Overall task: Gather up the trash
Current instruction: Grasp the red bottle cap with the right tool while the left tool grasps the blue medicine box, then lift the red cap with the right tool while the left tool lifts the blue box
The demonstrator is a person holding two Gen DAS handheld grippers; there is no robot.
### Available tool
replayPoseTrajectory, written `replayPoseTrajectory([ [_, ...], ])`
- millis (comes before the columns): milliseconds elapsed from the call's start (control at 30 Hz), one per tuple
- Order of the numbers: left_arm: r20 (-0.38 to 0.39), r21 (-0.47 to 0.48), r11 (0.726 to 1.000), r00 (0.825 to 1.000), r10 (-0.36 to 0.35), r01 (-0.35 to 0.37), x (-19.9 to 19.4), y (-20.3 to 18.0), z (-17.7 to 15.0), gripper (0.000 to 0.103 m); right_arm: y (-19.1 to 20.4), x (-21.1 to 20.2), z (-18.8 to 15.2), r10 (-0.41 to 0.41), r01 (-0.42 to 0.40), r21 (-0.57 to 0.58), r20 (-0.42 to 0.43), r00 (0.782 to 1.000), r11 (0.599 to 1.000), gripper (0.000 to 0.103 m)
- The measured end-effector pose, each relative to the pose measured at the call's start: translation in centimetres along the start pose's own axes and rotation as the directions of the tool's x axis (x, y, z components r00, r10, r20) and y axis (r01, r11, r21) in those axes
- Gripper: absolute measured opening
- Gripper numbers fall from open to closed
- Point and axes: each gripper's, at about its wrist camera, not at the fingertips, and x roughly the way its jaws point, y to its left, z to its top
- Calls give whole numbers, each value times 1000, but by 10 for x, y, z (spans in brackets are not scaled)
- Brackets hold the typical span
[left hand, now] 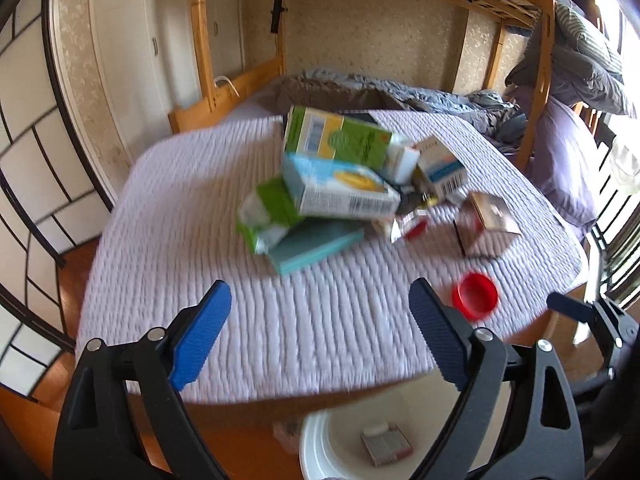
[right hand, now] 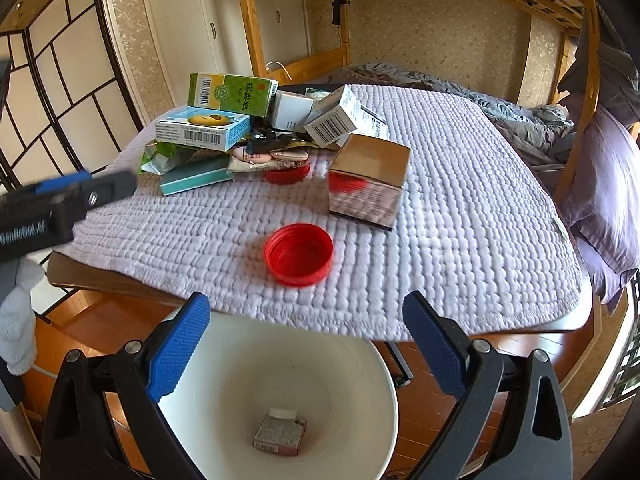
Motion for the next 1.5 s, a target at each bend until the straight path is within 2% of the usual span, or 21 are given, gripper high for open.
replayPoseTrajectory([
  [200, 14, 28, 999, 1000, 25, -26, 24, -16, 23, 93, 7, 14, 5, -22, 22, -38, 14, 1000, 999, 91],
  [300, 20, 53, 996, 997, 68, -69, 36, -24, 31, 93, 8, 21, 8, -21, 22, -44, 15, 1000, 999, 91],
  [467, -3, 56, 993, 995, 103, -102, 57, -30, 39, 93, 7, 30, 14, -19, 20, -41, 21, 1000, 999, 90],
  [533, -7, 57, 992, 993, 115, -114, 64, -32, 41, 93, 6, 33, 16, -18, 19, -42, 22, 1000, 999, 85],
  [767, 17, 89, 978, 982, 189, -190, 78, -38, 49, 93, 5, 46, 19, -23, 24, -63, 6, 1000, 998, 75],
  [833, 20, 94, 975, 980, 198, -199, 81, -38, 52, 93, 5, 49, 19, -24, 24, -66, 1, 1000, 998, 68],
  [867, 20, 94, 975, 980, 200, -201, 83, -37, 54, 93, 5, 50, 19, -24, 24, -67, -1, 1000, 997, 66],
  [933, 21, 90, 976, 980, 197, -198, 85, -35, 55, 90, 4, 53, 18, -21, 21, -72, -7, 1000, 997, 53],
  [967, 23, 87, 978, 982, 188, -189, 86, -33, 56, 84, 5, 54, 18, -17, 16, -75, -10, 1000, 997, 51],
  [1000, 22, 85, 979, 983, 184, -185, 85, -32, 56, 84, 5, 55, 18, -12, 11, -80, -12, 1000, 997, 46],
  [1500, 31, 82, 993, 996, 82, -85, 51, -23, 37, 84, 4, 52, 16, -9, 8, -99, -11, 1000, 995, 47],
])
